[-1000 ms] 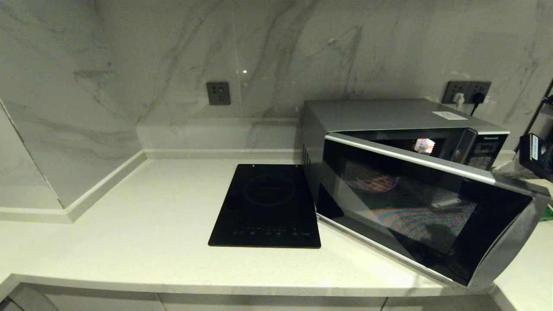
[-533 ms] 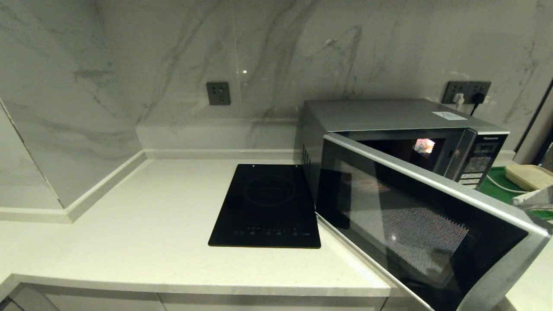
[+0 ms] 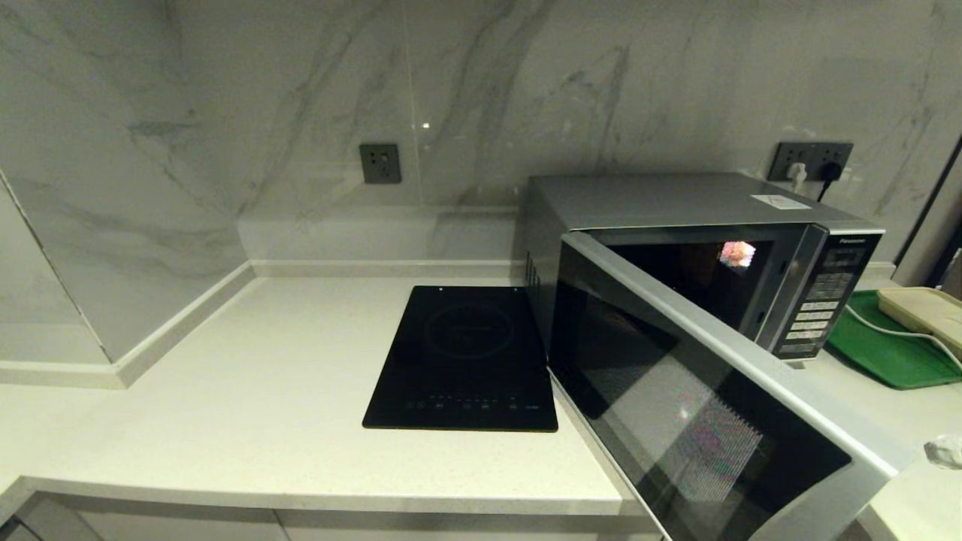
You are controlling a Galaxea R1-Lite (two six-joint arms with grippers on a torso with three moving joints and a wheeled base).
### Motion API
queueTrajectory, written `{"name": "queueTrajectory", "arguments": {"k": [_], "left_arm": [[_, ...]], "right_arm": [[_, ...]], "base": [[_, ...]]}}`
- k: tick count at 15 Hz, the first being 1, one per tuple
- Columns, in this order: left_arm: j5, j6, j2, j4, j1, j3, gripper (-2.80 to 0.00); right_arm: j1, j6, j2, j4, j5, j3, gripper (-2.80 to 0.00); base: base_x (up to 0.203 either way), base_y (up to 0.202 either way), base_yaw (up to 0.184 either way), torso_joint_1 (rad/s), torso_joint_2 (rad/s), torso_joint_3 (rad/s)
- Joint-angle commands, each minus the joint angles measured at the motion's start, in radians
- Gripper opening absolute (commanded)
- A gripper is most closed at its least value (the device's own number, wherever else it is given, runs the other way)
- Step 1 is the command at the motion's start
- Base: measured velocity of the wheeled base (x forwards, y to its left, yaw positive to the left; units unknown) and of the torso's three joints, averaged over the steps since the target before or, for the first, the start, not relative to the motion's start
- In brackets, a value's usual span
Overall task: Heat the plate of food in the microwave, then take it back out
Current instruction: Open the microwave oven
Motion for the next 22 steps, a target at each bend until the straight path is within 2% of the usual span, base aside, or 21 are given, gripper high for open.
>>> {"name": "queueTrajectory", "arguments": {"k": [1,4,7,8,11,13,14,19,22], "left_arm": [[0.000,0.000,0.000,0.000,0.000,0.000,-2.80],[0.000,0.000,0.000,0.000,0.000,0.000,-2.80],[0.000,0.000,0.000,0.000,0.000,0.000,-2.80],[0.000,0.000,0.000,0.000,0.000,0.000,-2.80],[0.002,0.000,0.000,0.000,0.000,0.000,-2.80],[0.000,0.000,0.000,0.000,0.000,0.000,-2.80],[0.000,0.000,0.000,0.000,0.000,0.000,-2.80],[0.000,0.000,0.000,0.000,0.000,0.000,-2.80],[0.000,0.000,0.000,0.000,0.000,0.000,-2.80]], "right_arm": [[0.002,0.000,-0.001,0.004,-0.001,-0.007,-2.80],[0.006,-0.007,0.005,0.002,0.001,-0.039,-2.80],[0.006,0.011,0.107,0.002,-0.017,-0.092,-2.80],[0.006,0.060,0.149,-0.004,-0.042,-0.110,-2.80],[0.008,0.368,0.283,-0.147,-0.086,-0.162,-2.80],[0.011,0.521,0.382,-0.209,-0.139,-0.220,-2.80],[0.011,0.585,0.425,-0.219,-0.159,-0.259,0.00],[0.071,0.829,0.567,-0.277,-0.182,-0.349,0.00],[0.132,0.888,0.646,-0.283,-0.235,-0.410,0.00]], "base": [[0.000,0.000,0.000,0.000,0.00,0.000],[0.000,0.000,0.000,0.000,0.00,0.000],[0.000,0.000,0.000,0.000,0.00,0.000],[0.000,0.000,0.000,0.000,0.00,0.000],[0.000,0.000,0.000,0.000,0.00,0.000],[0.000,0.000,0.000,0.000,0.00,0.000],[0.000,0.000,0.000,0.000,0.00,0.000],[0.000,0.000,0.000,0.000,0.00,0.000],[0.000,0.000,0.000,0.000,0.00,0.000]]}}
